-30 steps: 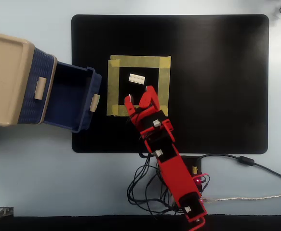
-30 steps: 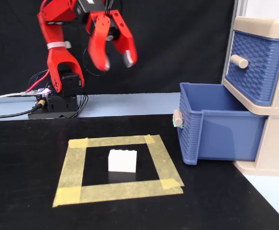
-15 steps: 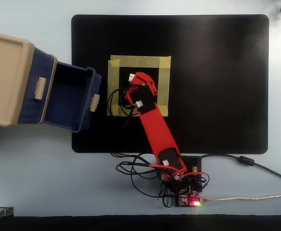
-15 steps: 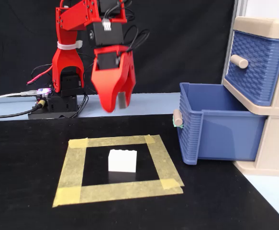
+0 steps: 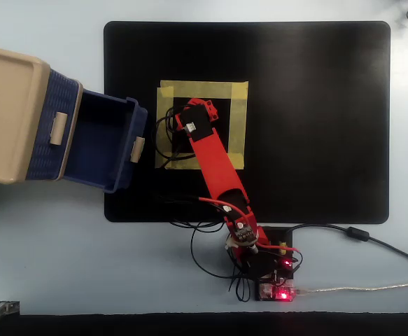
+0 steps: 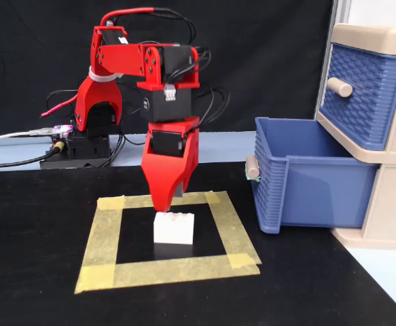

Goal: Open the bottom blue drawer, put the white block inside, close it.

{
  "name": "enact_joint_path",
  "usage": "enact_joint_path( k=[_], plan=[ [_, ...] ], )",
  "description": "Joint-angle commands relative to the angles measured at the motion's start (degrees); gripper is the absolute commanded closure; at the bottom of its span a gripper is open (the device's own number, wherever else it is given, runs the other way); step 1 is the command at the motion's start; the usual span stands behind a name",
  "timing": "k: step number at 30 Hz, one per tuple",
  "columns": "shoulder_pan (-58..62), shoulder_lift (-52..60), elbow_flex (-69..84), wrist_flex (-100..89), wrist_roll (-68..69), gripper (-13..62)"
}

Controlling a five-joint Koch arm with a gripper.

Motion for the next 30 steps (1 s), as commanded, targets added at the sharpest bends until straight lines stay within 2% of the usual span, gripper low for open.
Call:
enact_joint_path(
  k=[1,18,21,24,27,30],
  plan=[
    [-0.3,0.2,-2.8,0.2,1.1,15.6],
    [0.4,-9.3,-6.6,-1.7,1.7,15.8],
    [1.0,-10.5,-6.6,-1.9,1.3,17.8],
    [1.3,-10.2,-6.8,-2.9,0.3,29.4],
    [2.7,-7.0,-7.6,-7.2,-1.9,57.9],
    [3.3,-5.8,-8.0,-10.2,-2.1,57.4]
  ],
)
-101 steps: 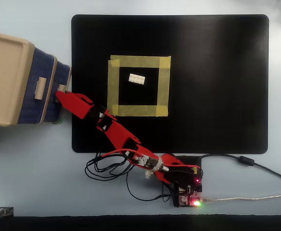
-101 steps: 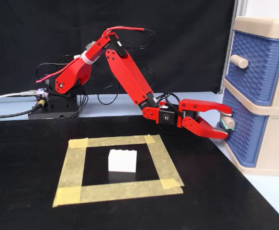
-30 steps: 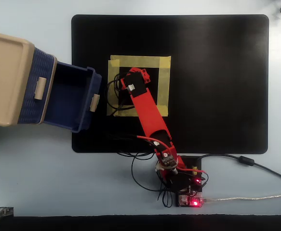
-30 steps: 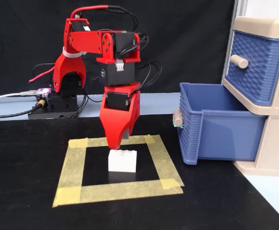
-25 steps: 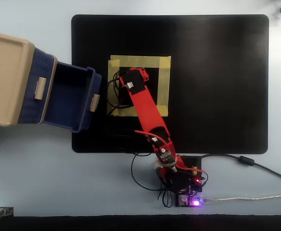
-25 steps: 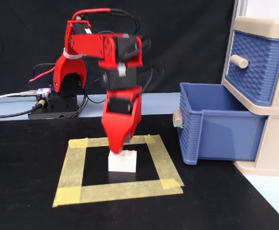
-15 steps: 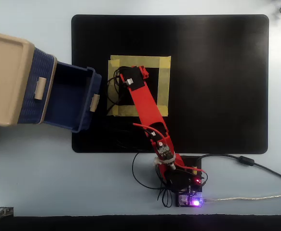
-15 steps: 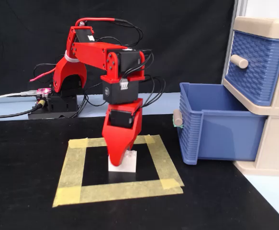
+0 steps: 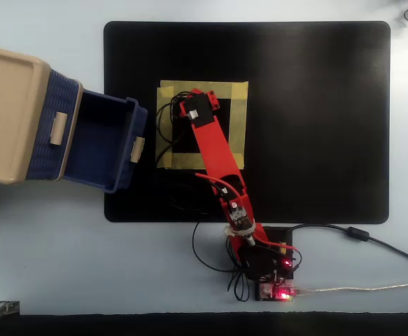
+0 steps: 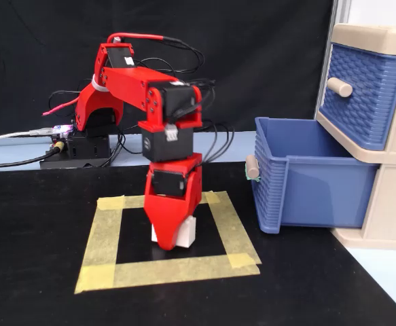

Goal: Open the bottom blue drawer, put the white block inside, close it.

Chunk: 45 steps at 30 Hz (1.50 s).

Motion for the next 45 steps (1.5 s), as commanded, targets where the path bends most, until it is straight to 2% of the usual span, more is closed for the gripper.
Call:
enact_joint_path(
  k=[1,5,9,11,16,23,27,35,36,38,39,40,45],
  plan=[
    [0.3,4.8,-2.7,-1.4,-1.8,57.4],
    [3.1,10.1,-5.4,-0.2,-0.8,57.5],
    [3.7,21.4,-10.3,1.9,-5.3,57.5],
    [2.9,24.3,-12.7,2.5,-14.9,57.4],
    [-14.7,24.4,-14.6,2.4,-62.3,57.4],
    [-31.2,19.9,-14.7,2.0,-102.1,57.4],
    [-32.5,16.2,-16.0,0.6,-110.0,57.4],
    [-32.6,6.3,-25.0,-5.6,-110.5,56.2],
    [-32.7,5.7,-26.1,-6.0,-110.5,51.0],
    [-32.6,5.3,-29.0,-6.1,-110.6,24.4],
    [-32.6,5.3,-29.4,-6.1,-110.6,17.8],
    [-32.5,5.4,-29.5,-5.7,-110.6,15.1],
    [-31.7,11.2,-29.4,0.4,-110.2,14.9]
  ],
)
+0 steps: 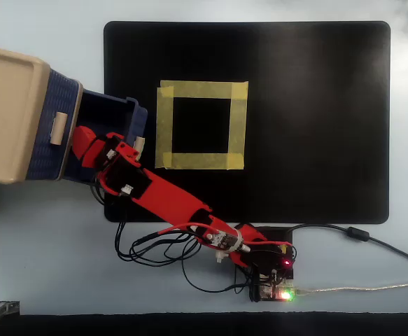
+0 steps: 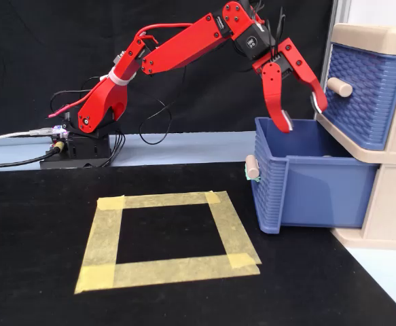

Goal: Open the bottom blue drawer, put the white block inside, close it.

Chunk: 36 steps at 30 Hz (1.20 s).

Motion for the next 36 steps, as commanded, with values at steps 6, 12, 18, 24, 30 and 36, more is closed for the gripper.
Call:
enact_joint_path(
  k=[6,12,18,24,30,36],
  plan=[
    [7.7,17.8,0.4,31.9,13.6,15.1],
    [9.8,14.8,17.1,27.2,21.6,15.2],
    [3.3,2.5,13.0,12.1,19.1,14.9],
    [-2.9,-8.9,0.9,-7.4,11.6,14.5],
    [-4.6,-12.4,-4.2,-10.5,9.5,14.5],
    [1.9,3.8,-4.5,19.2,9.7,14.9]
  ],
)
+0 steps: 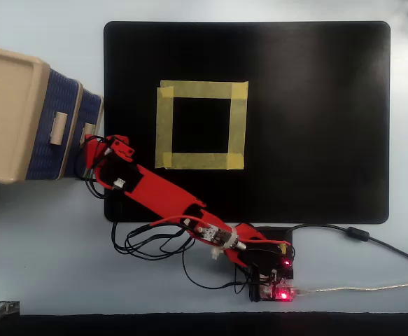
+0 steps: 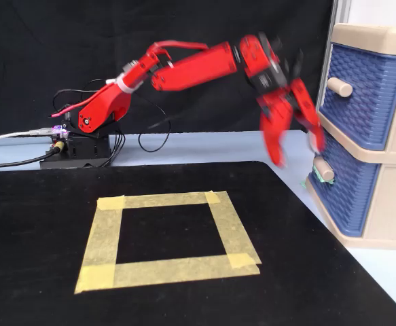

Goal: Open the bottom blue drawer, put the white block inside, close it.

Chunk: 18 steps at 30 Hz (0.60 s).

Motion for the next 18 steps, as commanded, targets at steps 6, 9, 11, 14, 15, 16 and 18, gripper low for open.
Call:
enact_joint_path(
  k=[6,9,11,14,15,16,18],
  plan=[
    [22.2,35.7,20.5,25.0,20.4,15.1],
    [33.6,49.8,45.9,23.7,37.6,15.2],
    [41.1,56.1,60.3,19.8,46.9,15.3],
    [48.9,68.1,83.7,10.2,54.4,15.3],
    [49.1,72.0,90.7,7.6,55.2,15.2],
    [49.1,76.5,97.2,4.8,56.0,15.1],
    [49.4,85.3,110.4,0.0,57.9,15.0]
  ],
)
